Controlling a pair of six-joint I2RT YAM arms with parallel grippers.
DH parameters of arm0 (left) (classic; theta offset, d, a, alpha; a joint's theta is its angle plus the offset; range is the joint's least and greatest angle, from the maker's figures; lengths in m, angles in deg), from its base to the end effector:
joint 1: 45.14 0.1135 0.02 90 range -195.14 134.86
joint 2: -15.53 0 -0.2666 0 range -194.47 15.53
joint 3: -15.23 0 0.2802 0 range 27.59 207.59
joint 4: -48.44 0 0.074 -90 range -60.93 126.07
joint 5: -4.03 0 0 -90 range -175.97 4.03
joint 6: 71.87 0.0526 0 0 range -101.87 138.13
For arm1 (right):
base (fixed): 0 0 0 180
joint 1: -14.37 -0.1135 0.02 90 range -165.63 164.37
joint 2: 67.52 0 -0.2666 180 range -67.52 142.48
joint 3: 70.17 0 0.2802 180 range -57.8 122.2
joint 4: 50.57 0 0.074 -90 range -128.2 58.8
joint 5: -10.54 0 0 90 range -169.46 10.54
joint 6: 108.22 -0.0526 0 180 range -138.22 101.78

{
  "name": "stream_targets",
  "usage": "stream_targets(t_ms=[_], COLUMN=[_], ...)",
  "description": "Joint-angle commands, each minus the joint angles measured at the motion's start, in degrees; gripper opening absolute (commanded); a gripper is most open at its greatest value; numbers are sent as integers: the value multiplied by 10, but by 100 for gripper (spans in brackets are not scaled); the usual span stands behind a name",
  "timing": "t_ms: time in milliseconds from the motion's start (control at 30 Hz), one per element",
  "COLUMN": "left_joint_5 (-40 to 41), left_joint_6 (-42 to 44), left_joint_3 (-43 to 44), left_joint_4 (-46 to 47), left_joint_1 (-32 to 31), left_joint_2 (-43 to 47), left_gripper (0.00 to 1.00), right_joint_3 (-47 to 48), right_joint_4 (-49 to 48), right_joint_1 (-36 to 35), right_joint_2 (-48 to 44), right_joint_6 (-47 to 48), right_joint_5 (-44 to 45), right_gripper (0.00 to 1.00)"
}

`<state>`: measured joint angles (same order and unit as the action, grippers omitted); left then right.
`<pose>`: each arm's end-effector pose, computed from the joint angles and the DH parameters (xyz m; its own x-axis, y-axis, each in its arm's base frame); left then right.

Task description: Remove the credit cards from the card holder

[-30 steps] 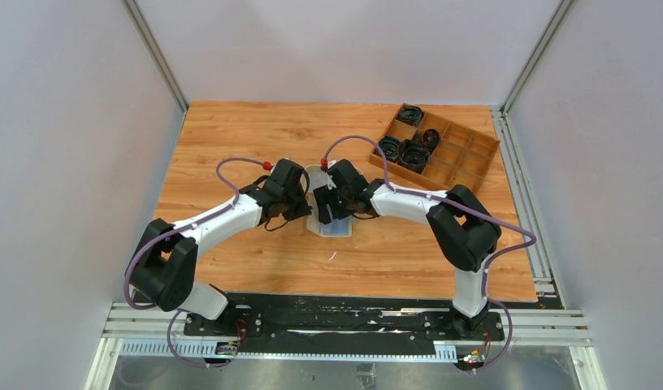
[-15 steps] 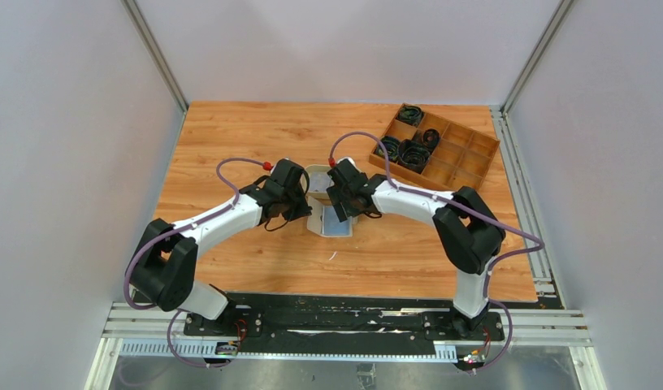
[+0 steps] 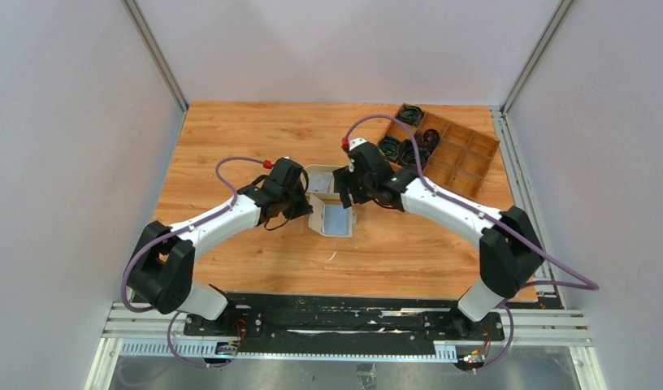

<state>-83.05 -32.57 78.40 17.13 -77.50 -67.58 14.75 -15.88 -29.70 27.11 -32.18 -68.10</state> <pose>0.2807 -0.1747 0.1839 -0.8101 -0.4016 -0.4272 -0.1883 0.8682 -0.4592 0.2999 0.2759 0.2441 -0.6280 -0.2787 -0.7266 -0.4424 0.8960 0.0386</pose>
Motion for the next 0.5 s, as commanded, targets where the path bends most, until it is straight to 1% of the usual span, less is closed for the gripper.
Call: stream_targets(t_ms=[0, 133, 200, 300, 367, 467], left_joint_5=[-15, -31, -50, -72, -81, -93], left_joint_6=[19, 29, 33, 42, 50, 59], left_joint_3=[28, 50, 63, 88, 102, 119], left_joint_4=[26, 25, 31, 28, 26, 27], left_joint_1=[0, 0, 0, 0, 1, 1], left_joint_2=[37, 55, 65, 75, 80, 89], left_gripper=[0, 0, 0, 0, 0, 0], right_joint_3=[-67, -83, -106, -146, -169, -183], right_joint_4=[-126, -180, -242, -375, -446, -493], right_joint_1=[41, 51, 63, 101, 123, 146], right_joint_2=[-56, -59, -65, -80, -89, -97], right_joint_6=[-27, -36, -64, -128, -164, -185], right_joint_5=[-206, -278, -332, -424, -466, -500], right_gripper=[75, 75, 75, 75, 75, 75])
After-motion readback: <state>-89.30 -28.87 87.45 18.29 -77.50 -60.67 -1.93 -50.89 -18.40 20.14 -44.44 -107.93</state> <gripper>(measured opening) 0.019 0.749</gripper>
